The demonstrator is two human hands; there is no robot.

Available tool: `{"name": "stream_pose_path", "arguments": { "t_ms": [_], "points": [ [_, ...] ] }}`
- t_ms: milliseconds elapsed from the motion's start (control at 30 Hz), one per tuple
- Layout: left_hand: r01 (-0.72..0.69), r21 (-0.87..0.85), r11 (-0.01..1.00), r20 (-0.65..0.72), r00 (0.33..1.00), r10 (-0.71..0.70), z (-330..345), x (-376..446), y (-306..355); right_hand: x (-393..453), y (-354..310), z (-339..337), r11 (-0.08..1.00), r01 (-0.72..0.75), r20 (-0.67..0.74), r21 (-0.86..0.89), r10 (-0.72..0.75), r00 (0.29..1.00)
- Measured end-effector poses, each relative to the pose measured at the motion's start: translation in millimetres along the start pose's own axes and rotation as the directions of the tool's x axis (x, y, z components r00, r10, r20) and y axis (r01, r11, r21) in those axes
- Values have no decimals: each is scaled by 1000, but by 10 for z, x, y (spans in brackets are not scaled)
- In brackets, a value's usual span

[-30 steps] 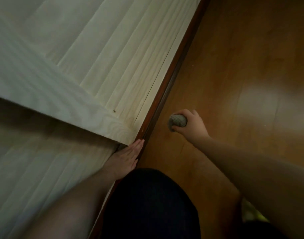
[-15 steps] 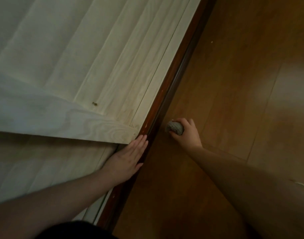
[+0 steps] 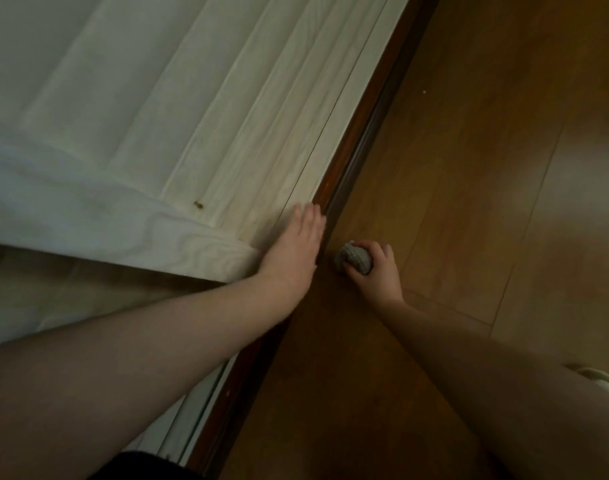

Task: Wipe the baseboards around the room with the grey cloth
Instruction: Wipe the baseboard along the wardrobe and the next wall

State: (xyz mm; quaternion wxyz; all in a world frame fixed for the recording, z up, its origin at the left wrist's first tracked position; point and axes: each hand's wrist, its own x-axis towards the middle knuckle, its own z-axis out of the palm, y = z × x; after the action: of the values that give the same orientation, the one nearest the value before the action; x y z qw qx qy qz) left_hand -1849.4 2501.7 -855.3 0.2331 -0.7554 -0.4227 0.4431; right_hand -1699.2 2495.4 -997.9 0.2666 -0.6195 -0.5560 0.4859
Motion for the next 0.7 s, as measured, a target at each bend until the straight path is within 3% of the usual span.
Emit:
{"name": "stream_pose_path", "arguments": {
  "t_ms": [167, 267, 467, 700],
  "points": [
    [45, 216, 975, 117, 991, -71, 189, 37, -64, -29, 20, 50, 1000, 21, 30, 12, -21, 999],
    [-14, 228, 974, 197, 980, -32, 194, 73, -17, -58, 30, 103, 999, 35, 94, 18, -37, 995],
    [-70, 248, 966, 230, 973, 11, 186, 50, -15, -139, -91, 363, 998, 56, 216, 25, -60, 975],
    [-61, 238, 969, 224, 975, 6, 152, 108, 36, 10, -129, 411, 999, 34, 214, 26, -38, 976]
  ]
}}
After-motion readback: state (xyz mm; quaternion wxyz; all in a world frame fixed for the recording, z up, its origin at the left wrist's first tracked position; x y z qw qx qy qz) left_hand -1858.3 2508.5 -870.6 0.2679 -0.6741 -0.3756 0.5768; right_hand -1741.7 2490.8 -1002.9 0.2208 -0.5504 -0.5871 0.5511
